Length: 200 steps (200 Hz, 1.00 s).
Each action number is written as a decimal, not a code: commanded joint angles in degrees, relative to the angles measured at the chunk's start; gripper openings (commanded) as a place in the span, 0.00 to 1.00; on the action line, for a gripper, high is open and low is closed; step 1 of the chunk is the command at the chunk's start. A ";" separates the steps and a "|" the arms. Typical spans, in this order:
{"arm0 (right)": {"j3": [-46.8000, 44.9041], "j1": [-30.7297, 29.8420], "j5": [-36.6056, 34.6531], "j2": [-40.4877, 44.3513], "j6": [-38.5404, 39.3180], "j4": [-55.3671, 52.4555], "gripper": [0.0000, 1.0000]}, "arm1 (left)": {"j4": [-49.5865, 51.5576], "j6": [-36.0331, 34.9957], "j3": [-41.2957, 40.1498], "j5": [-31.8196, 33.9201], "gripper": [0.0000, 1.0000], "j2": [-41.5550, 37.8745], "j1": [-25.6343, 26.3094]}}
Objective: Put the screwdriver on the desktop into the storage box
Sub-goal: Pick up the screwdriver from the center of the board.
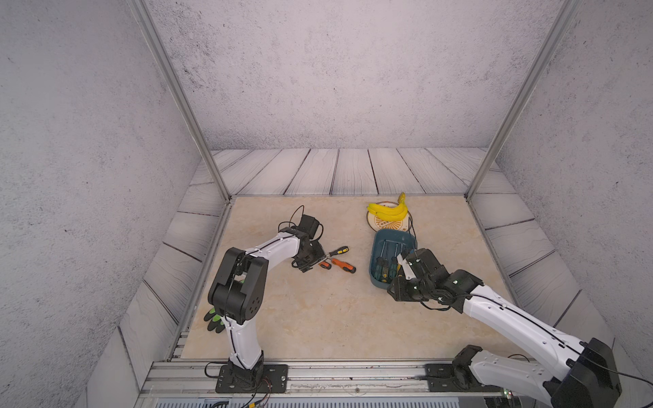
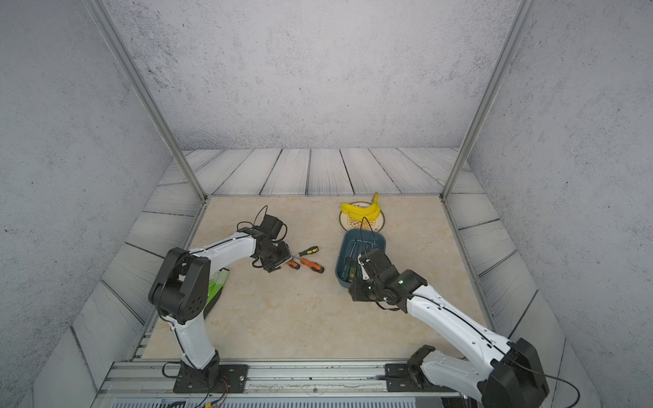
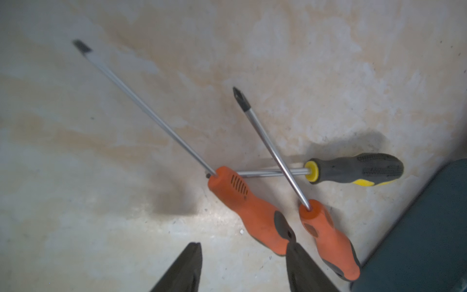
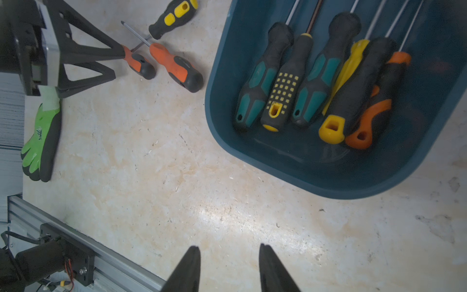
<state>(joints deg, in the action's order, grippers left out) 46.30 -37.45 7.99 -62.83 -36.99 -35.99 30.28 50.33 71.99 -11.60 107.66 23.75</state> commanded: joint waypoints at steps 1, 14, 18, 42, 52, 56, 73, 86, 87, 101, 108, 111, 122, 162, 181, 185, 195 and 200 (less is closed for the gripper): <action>-0.65 -0.46 -0.78 -0.64 -0.68 0.70 0.43 | 2.38 -1.40 2.47 0.99 0.59 2.61 -0.80; -0.70 -0.44 -0.88 -0.72 -0.73 0.71 0.42 | 3.14 -1.73 3.40 1.14 0.55 4.08 -0.95; -0.69 -0.49 -0.90 -0.76 -0.78 0.74 0.42 | 3.36 -1.90 3.64 1.01 0.53 4.58 -1.01; -0.73 -0.51 -1.04 -0.81 -0.97 0.84 0.42 | 4.24 -2.37 4.20 1.13 0.51 6.00 -1.15; -0.78 -0.52 -1.24 -0.81 -0.99 0.92 0.43 | 4.58 -2.42 4.21 1.22 0.49 6.21 -1.25; -0.82 -0.53 -1.23 -0.81 -1.02 0.92 0.43 | 4.67 -2.48 4.21 1.22 0.48 6.25 -1.24; -1.04 -0.50 -1.35 -0.88 -1.24 1.13 0.42 | 5.00 -2.45 3.96 1.25 0.44 6.30 -1.20; -1.19 -0.52 -1.49 -0.95 -1.43 1.29 0.42 | 5.13 -2.43 3.61 1.13 0.41 6.16 -1.25; -1.20 -0.52 -1.49 -0.96 -1.42 1.28 0.42 | 5.18 -2.43 3.56 1.09 0.41 6.12 -1.25; -1.36 -0.56 -1.57 -1.07 -1.74 1.39 0.42 | 5.16 -2.29 3.03 0.88 0.36 5.66 -1.25; -1.30 -0.43 -1.66 -1.07 -1.74 1.45 0.42 | 5.14 -2.34 2.53 0.73 0.33 5.32 -1.25; -1.33 -0.51 -1.66 -1.07 -1.69 1.38 0.42 | 5.06 -2.27 2.36 0.77 0.32 5.22 -1.25; -1.32 -0.54 -1.83 -1.05 -1.73 1.38 0.42 | 4.93 -2.16 1.57 0.53 0.28 4.63 -1.25; -1.39 -0.52 -1.92 -0.81 -1.92 1.50 0.42 | 4.49 -1.55 -1.56 0.08 0.12 0.97 -1.24; -1.59 -0.53 -1.92 -0.93 -1.98 1.65 0.42 | 3.97 -1.27 -3.52 -0.12 0.05 -1.92 -1.25; -1.59 -0.58 -1.92 -1.04 -1.94 1.67 0.42 | 3.84 -1.27 -3.94 -0.18 0.04 -2.51 -1.20; -1.40 -0.52 -1.84 -1.22 -1.94 1.62 0.42 | 3.73 -1.25 -4.66 -0.47 0.01 -4.12 -1.24; -1.39 -0.52 -1.75 -1.29 -1.93 1.63 0.42 | 3.68 -1.28 -4.97 -0.45 0.00 -4.99 -1.25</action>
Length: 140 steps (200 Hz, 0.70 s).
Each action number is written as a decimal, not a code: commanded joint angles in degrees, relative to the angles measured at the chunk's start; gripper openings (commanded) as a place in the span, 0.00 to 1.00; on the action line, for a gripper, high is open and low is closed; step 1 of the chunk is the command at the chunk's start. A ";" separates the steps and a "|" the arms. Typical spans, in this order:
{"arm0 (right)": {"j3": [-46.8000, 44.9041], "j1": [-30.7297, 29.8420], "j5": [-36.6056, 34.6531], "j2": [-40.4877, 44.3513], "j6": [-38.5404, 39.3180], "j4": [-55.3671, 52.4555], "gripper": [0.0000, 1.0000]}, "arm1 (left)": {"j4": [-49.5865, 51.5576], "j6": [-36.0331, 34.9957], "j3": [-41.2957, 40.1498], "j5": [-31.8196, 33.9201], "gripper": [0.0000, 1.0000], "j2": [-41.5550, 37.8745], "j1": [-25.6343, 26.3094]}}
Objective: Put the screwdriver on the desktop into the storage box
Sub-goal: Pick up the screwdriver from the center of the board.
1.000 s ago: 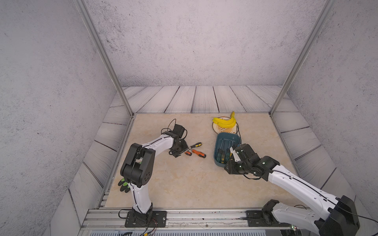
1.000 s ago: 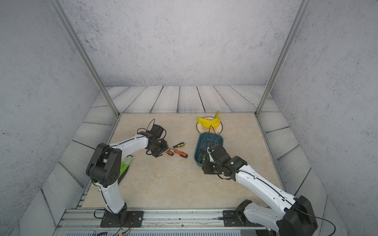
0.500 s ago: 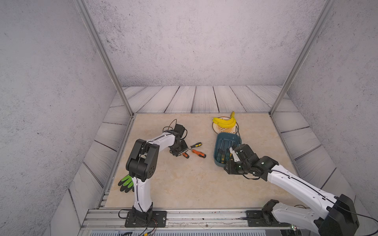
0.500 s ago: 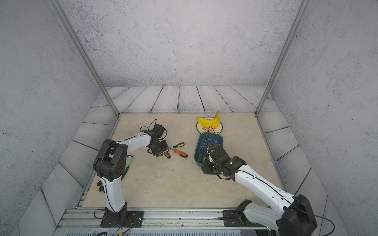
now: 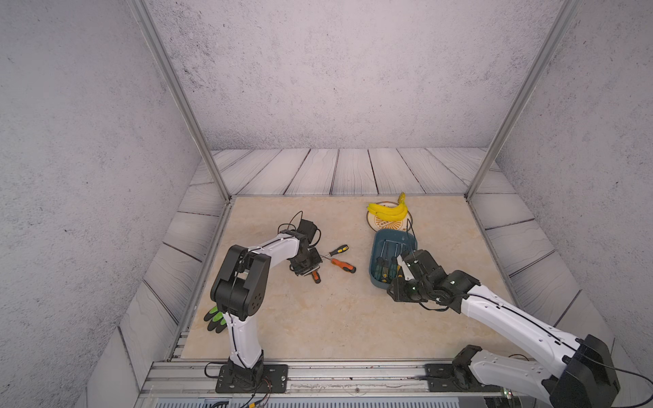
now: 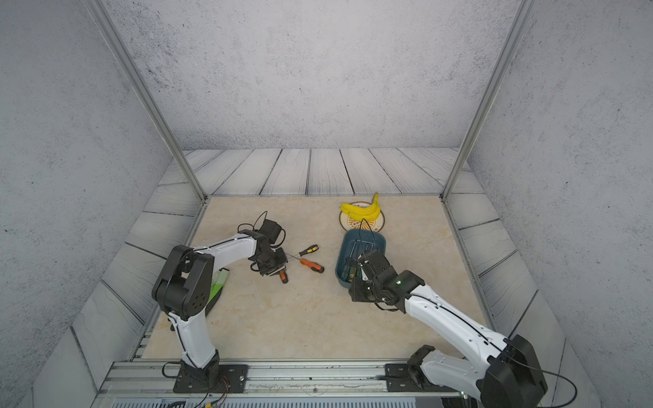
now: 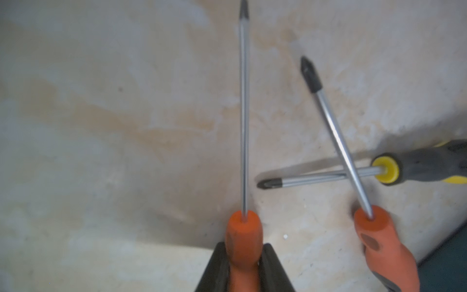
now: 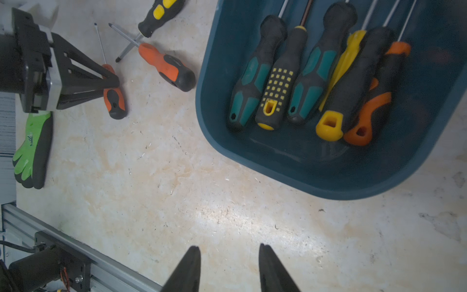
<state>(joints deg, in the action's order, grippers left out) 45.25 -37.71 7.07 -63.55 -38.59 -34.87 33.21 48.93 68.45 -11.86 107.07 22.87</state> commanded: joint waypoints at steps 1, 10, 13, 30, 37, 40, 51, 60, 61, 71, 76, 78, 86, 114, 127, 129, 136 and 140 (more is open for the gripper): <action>-0.34 -0.25 -0.83 -0.59 -0.34 0.51 0.42 | 0.82 0.12 -1.45 -0.18 0.00 -4.54 -0.37; -0.18 -0.29 -0.77 -0.70 -0.20 0.64 0.42 | 1.02 -0.04 -1.90 -0.16 0.00 -5.98 -0.37; -0.16 -0.26 -0.75 -0.72 -0.22 0.60 0.42 | 0.98 -0.12 -2.05 -0.13 0.00 -6.55 -0.37; 0.42 -0.26 -0.73 -0.95 -0.09 0.58 0.43 | 1.04 -0.39 -2.91 -0.28 0.00 -9.47 -0.37; 0.62 -0.26 -0.73 -0.97 0.01 0.57 0.43 | 1.11 -0.49 -3.18 -0.40 0.00 -10.53 -0.36; 0.74 -0.30 -0.74 -1.04 0.16 0.46 0.43 | 1.15 -0.52 -3.27 -0.47 0.00 -11.01 -0.37; 1.24 -0.25 -0.74 -1.31 0.31 0.42 0.42 | 1.41 -0.73 -3.60 -0.71 0.00 -12.62 -0.37; 1.67 -0.33 -0.66 -1.53 0.58 0.23 0.43 | 1.67 -0.89 -4.03 -0.85 0.00 -13.95 -0.37; 1.72 -0.34 -0.65 -1.55 0.60 0.19 0.43 | 1.68 -0.91 -4.11 -0.87 0.00 -14.10 -0.37; 2.25 -0.25 -0.44 -1.74 0.92 0.10 0.43 | 1.73 -1.09 -4.61 -1.12 0.00 -15.78 -0.29; 2.44 -0.26 -0.32 -1.81 1.01 0.07 0.43 | 1.69 -1.18 -4.93 -1.22 0.00 -16.56 -0.27; 2.53 -0.28 -0.26 -1.83 1.05 0.13 0.43 | 1.71 -1.20 -5.06 -1.30 0.00 -16.81 -0.26; 2.89 -0.29 -0.01 -1.92 1.34 0.20 0.43 | 1.68 -1.20 -5.51 -1.65 0.00 -18.21 -0.21; 4.28 -0.21 1.90 -2.26 2.22 1.19 0.44 | 1.68 -1.29 -6.67 -2.59 0.00 -22.88 0.39; 5.04 -0.27 2.73 -2.50 2.48 1.81 0.45 | 1.47 -1.39 -7.28 -3.22 0.00 -24.82 0.84; 5.20 -0.26 2.87 -2.56 2.58 1.89 0.45 | 1.43 -1.42 -7.34 -3.29 0.00 -25.11 0.92; 5.57 -0.30 3.56 -2.66 2.83 2.21 0.45 | 1.38 -1.38 -7.62 -3.43 0.00 -26.14 1.28; 5.83 -0.26 3.90 -2.78 2.93 2.40 0.45 | 1.33 -1.36 -7.77 -3.53 0.00 -26.65 1.44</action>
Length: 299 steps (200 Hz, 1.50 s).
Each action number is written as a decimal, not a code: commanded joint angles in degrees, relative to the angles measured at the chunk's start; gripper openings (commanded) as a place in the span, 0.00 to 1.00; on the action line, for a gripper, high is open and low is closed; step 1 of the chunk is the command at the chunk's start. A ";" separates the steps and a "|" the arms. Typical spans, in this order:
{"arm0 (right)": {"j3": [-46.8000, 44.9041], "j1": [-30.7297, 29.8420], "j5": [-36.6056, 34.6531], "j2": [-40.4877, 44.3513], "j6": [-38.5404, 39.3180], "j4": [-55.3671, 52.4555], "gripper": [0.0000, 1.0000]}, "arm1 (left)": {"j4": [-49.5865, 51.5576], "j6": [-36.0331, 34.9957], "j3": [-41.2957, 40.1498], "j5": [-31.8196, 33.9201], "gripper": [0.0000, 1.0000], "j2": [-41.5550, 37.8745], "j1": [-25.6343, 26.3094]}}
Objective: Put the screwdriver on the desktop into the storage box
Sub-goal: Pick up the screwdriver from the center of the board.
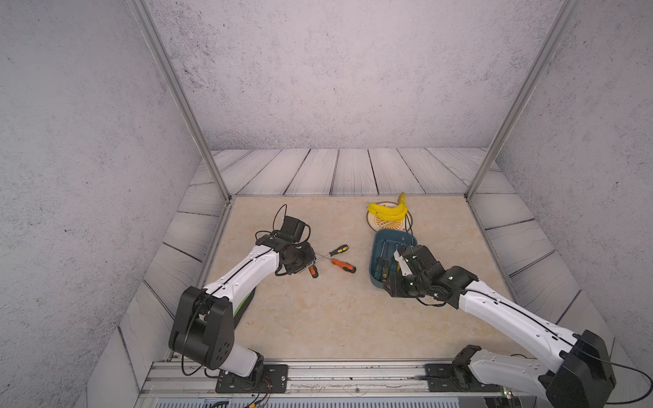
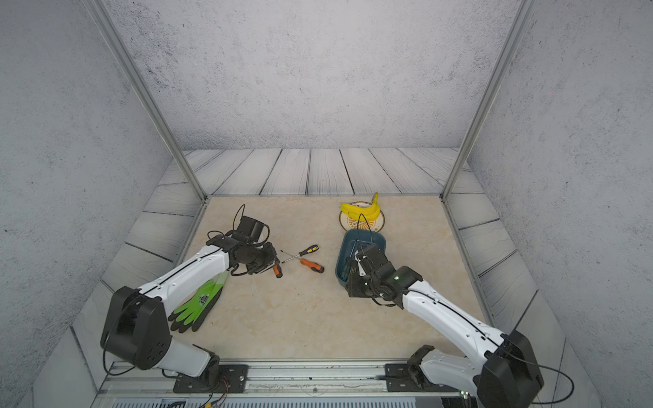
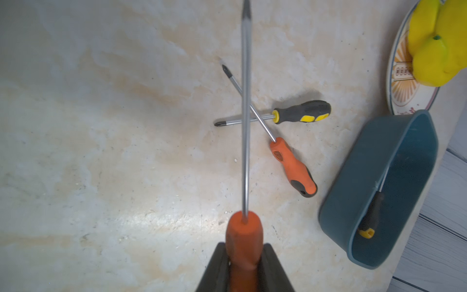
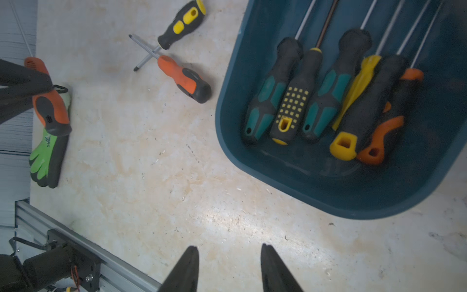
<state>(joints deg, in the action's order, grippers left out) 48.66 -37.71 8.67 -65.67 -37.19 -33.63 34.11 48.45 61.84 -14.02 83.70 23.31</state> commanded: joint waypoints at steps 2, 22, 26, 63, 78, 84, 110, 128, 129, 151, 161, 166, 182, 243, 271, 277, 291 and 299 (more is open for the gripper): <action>2.52 -0.26 2.43 -0.68 1.56 1.27 0.45 | 0.43 -0.83 -1.26 -1.36 0.00 -3.59 1.09; 3.31 -0.25 4.25 -0.86 1.99 2.73 0.46 | 0.35 -0.74 -2.07 -1.27 0.00 -6.23 2.27; 3.36 -0.33 4.67 -0.86 2.09 3.05 0.46 | 0.20 -0.68 -2.20 -1.27 0.00 -6.73 2.54; 4.46 -0.26 8.64 -0.95 2.47 6.42 0.48 | -1.41 -0.15 -3.12 -1.24 0.00 -10.44 5.87; 4.83 -0.33 10.02 -1.03 2.48 7.52 0.49 | -1.81 -0.06 -2.97 -0.84 0.00 -11.39 7.29; 4.85 -0.28 10.65 -0.85 2.48 8.19 0.49 | -1.93 -0.02 -3.03 -0.68 0.00 -11.72 7.87; 4.86 -0.27 15.66 -1.31 1.99 12.34 0.50 | -3.38 0.83 -3.79 -0.13 0.00 -13.09 9.92; 4.81 -0.32 20.09 -2.27 0.99 15.50 0.50 | -5.53 2.08 -4.69 -0.04 0.00 -13.81 11.32; 4.79 -0.29 20.30 -2.36 0.94 15.73 0.50 | -5.67 2.13 -4.75 0.00 0.00 -13.86 11.36; 4.42 -0.60 23.79 -3.42 -0.40 19.55 0.51 | -8.57 3.44 -5.44 0.31 0.00 -14.33 13.43; 4.41 -1.10 24.62 -3.88 -0.67 20.78 0.51 | -9.95 4.12 -5.75 0.15 0.00 -14.48 14.01; 4.42 -1.42 24.84 -4.16 -0.75 21.28 0.51 | -10.75 4.60 -5.95 -0.01 0.00 -14.42 14.28; 4.42 -2.26 25.35 -5.03 -0.97 22.85 0.51 | -12.75 5.85 -6.38 -0.69 0.00 -14.44 15.13; 5.08 -4.57 25.85 -7.69 -2.10 25.97 0.52 | -17.09 8.26 -6.29 -1.49 0.00 -15.18 17.03; 5.47 -5.01 25.12 -8.33 -2.28 26.47 0.52 | -18.10 8.94 -6.38 -1.62 0.00 -15.56 17.86; 5.62 -5.09 25.17 -8.49 -2.41 26.54 0.52 | -18.17 9.10 -6.28 -1.62 0.00 -15.66 18.04; 5.89 -5.09 25.02 -8.74 -2.51 26.58 0.52 | -18.40 9.34 -6.29 -1.79 0.00 -15.67 18.50; 5.98 -5.13 24.96 -8.87 -2.51 26.55 0.52 | -18.52 9.56 -6.29 -1.87 0.00 -15.66 18.76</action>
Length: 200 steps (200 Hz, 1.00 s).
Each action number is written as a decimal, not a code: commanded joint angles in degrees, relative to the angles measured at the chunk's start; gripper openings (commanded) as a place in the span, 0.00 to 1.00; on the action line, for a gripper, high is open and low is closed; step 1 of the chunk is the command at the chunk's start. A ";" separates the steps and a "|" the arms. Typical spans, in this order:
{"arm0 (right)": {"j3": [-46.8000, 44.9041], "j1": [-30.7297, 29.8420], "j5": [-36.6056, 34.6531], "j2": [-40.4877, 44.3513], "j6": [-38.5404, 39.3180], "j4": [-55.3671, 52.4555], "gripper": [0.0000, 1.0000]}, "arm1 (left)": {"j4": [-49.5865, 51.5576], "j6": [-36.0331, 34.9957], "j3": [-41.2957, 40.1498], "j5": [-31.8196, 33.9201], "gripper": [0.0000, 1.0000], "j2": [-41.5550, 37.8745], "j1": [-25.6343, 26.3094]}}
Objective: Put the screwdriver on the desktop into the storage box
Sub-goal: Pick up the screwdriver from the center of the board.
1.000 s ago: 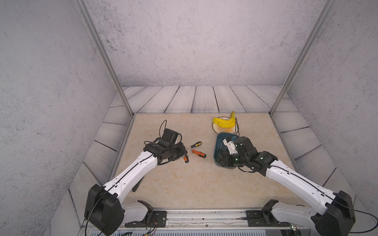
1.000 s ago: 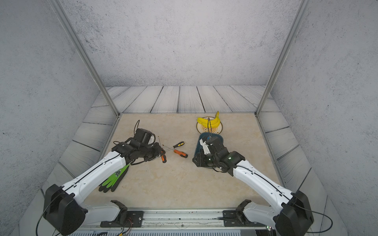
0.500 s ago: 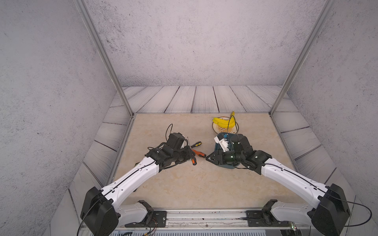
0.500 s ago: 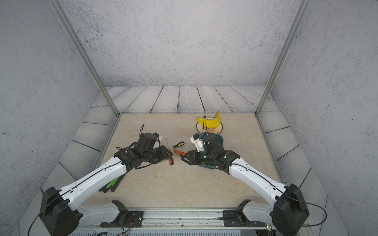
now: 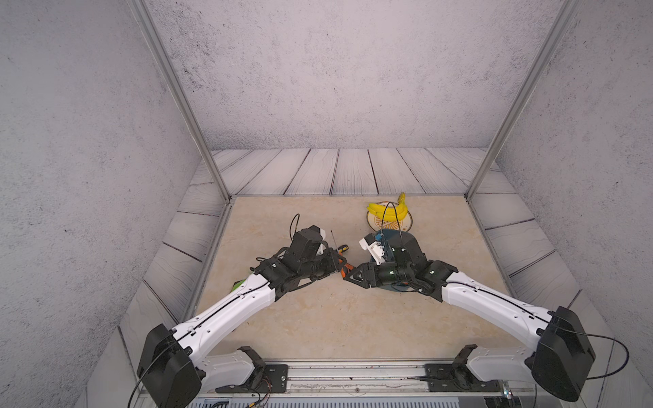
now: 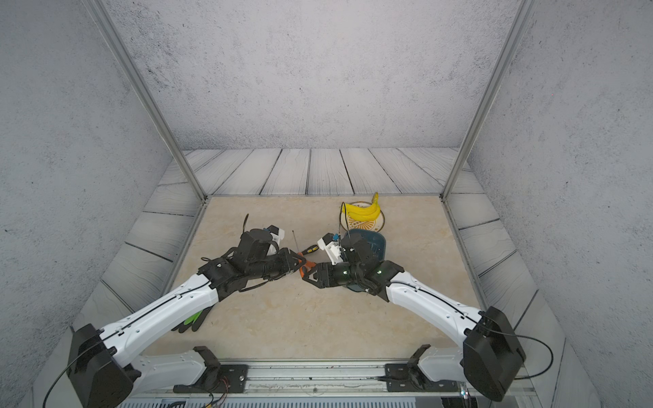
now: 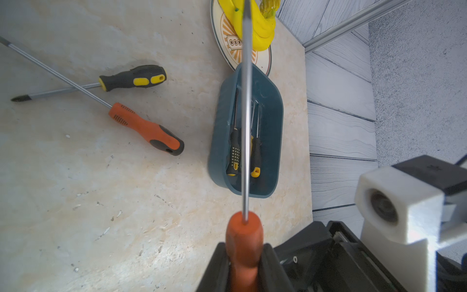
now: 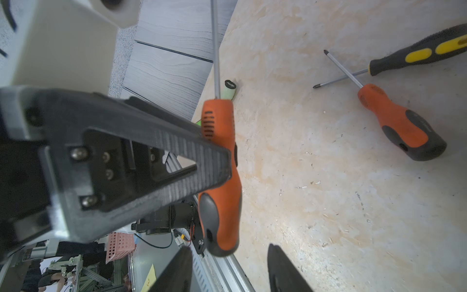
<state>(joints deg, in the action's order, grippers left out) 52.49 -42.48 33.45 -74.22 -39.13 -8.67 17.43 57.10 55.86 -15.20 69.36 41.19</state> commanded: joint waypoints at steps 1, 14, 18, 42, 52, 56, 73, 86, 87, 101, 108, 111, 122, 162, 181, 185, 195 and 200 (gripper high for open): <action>2.21 -0.35 0.10 -0.32 -0.58 1.61 0.52 | -1.86 0.95 -0.31 -0.70 0.00 -1.33 0.90; 2.39 -0.47 0.07 -0.45 -0.53 1.61 0.52 | -2.21 1.25 -0.39 -0.71 0.00 -1.33 1.32; 2.44 -0.42 0.06 -0.53 -0.56 1.63 0.52 | -2.22 1.30 -0.36 -0.78 0.00 -1.26 1.42; 2.46 -0.42 0.08 -0.71 -0.93 1.98 0.50 | -2.48 1.56 -0.40 -0.79 0.00 -1.23 1.87; 2.53 -0.41 0.20 -0.84 -0.94 2.03 0.50 | -2.89 1.79 -0.47 -0.87 0.00 -1.16 2.09; 2.46 -0.43 0.18 -0.91 -0.94 2.15 0.50 | -3.15 1.87 -0.53 -0.88 0.00 -1.16 2.18; 2.52 -0.39 0.32 -1.09 -1.03 2.16 0.46 | -3.52 2.25 -0.43 -0.88 0.00 -0.84 2.57; 2.49 -0.43 0.41 -1.11 -1.04 2.38 0.41 | -3.80 2.23 -0.45 -0.88 0.00 -0.64 2.79; 2.47 -0.42 0.36 -1.11 -1.08 2.36 0.41 | -3.80 2.32 -0.42 -0.88 0.00 -0.63 2.77; 2.43 -0.46 0.34 -1.04 -1.03 2.54 0.36 | -4.06 2.42 -0.47 -0.97 0.00 -0.47 2.93; 2.44 -0.50 0.21 -1.02 -1.00 2.46 0.33 | -4.24 2.41 -0.44 -1.10 0.00 -0.46 2.90; 2.37 -0.50 0.14 -0.95 -0.98 2.43 0.31 | -4.25 2.40 -0.48 -1.06 0.00 -0.42 2.93; 2.19 -0.53 -0.22 -0.78 -0.99 2.43 0.24 | -4.25 2.45 -0.43 -1.06 0.00 -0.43 2.97; 1.88 -0.45 -1.08 -0.41 -0.59 1.29 0.13 | -2.99 1.92 -0.30 0.14 0.17 -1.02 3.01; 1.66 -0.44 -1.33 -0.15 -0.46 0.93 0.10 | -1.96 1.31 0.23 1.07 0.37 -1.47 2.94; 1.57 -0.50 -1.46 -0.03 -0.48 0.93 0.10 | -1.67 1.12 0.41 1.28 0.40 -1.55 2.94; 1.39 -0.43 -1.79 0.08 -0.48 0.57 0.09 | -1.11 0.76 0.74 1.80 0.47 -1.71 2.93; 1.32 -0.41 -1.86 0.12 -0.40 0.35 0.09 | -0.79 0.56 0.88 2.03 0.51 -1.84 2.90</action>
<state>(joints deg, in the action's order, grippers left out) 53.71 -42.70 32.69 -75.11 -40.34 -7.27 15.35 59.07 55.77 -14.76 69.17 43.90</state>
